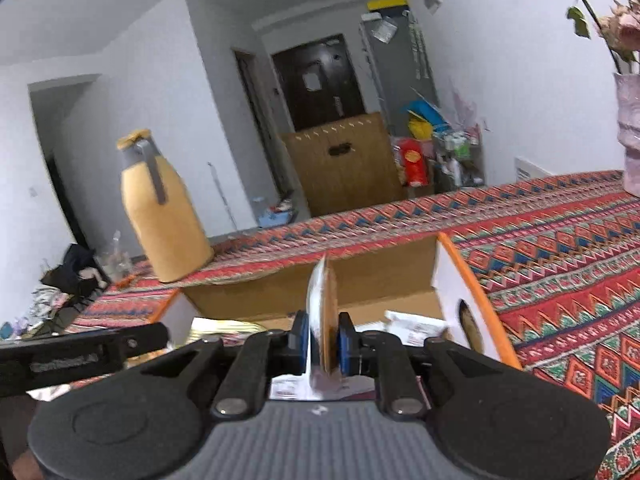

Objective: Organize snacks
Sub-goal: 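Carry both packets over the box and open both grippers inside, then grasp a white packet beside the box with the right gripper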

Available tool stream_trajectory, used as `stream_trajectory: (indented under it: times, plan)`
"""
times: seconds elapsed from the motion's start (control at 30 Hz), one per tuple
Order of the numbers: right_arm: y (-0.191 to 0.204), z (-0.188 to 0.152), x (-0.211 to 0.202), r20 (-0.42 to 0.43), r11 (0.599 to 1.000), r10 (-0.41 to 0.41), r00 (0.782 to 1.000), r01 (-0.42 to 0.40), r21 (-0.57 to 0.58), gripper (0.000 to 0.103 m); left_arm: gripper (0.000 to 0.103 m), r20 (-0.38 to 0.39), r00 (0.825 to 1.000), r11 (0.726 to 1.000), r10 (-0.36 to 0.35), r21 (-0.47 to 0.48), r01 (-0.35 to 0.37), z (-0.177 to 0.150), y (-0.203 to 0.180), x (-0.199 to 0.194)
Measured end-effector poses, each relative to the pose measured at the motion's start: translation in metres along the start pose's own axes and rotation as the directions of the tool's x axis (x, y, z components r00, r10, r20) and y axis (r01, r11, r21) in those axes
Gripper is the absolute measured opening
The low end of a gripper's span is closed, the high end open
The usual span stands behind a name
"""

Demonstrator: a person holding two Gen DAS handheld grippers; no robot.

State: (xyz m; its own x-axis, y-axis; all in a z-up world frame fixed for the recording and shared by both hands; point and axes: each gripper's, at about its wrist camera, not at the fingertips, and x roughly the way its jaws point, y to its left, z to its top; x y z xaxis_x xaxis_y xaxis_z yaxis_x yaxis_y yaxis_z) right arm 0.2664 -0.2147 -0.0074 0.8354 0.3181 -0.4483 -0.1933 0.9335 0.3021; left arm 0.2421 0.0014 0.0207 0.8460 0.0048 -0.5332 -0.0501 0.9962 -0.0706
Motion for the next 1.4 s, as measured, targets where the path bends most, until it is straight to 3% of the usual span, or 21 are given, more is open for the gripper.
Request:
stream_trajectory:
  times: [0.03,0.07,0.1,0.13,0.37,0.67,0.87,1.07,1.27,1.4]
  plan:
    - [-0.003,-0.001,0.002,-0.004,1.0,-0.014,1.0,0.014,0.008,0.048,0.092,0.009,1.0,1.0,0.008,-0.001,-0.008,-0.001,0.001,0.0]
    - [-0.006,-0.001,0.002,-0.001,0.999,-0.03,1.0,0.03,0.018,0.079,0.099,0.018,1.0,1.0,0.012,-0.003,-0.012,-0.002,0.003,-0.001]
    - [-0.012,-0.003,-0.002,0.026,0.997,-0.075,0.997,0.075,0.026,0.099,0.101,0.024,1.0,1.0,0.017,-0.005,-0.017,-0.002,0.004,-0.002]
    - [-0.012,-0.003,-0.002,0.026,0.997,-0.075,0.997,0.075,0.026,0.101,0.103,0.032,0.999,1.0,0.026,-0.008,-0.026,-0.003,0.005,-0.004]
    - [-0.016,-0.004,-0.022,0.06,0.991,-0.13,0.99,0.13,0.005,0.103,0.103,0.037,0.998,0.999,0.052,-0.017,-0.051,-0.006,0.014,-0.016]
    - [0.014,-0.025,-0.05,0.03,0.993,-0.092,0.995,0.094,-0.071,0.103,0.103,0.025,0.997,0.997,0.071,-0.025,-0.07,-0.023,0.035,-0.044]
    - [0.045,-0.057,-0.059,-0.063,0.991,-0.04,0.997,0.032,-0.131,0.103,0.103,-0.004,0.995,0.995,0.099,-0.026,-0.099,-0.042,0.056,-0.063]
    - [0.092,-0.09,-0.035,-0.199,0.979,-0.021,0.98,-0.02,-0.202,0.103,0.103,-0.053,0.99,0.99,0.132,-0.051,-0.135,-0.063,0.085,-0.072]
    - [0.108,-0.1,-0.008,-0.259,0.978,-0.073,0.963,0.018,-0.21,0.101,0.103,-0.092,0.984,0.984,0.153,-0.075,-0.16,-0.08,0.107,-0.077]
    - [0.111,-0.108,0.002,-0.277,0.974,-0.102,0.955,0.04,-0.221,0.09,0.103,-0.109,0.983,0.983,0.151,-0.086,-0.161,-0.087,0.114,-0.078]
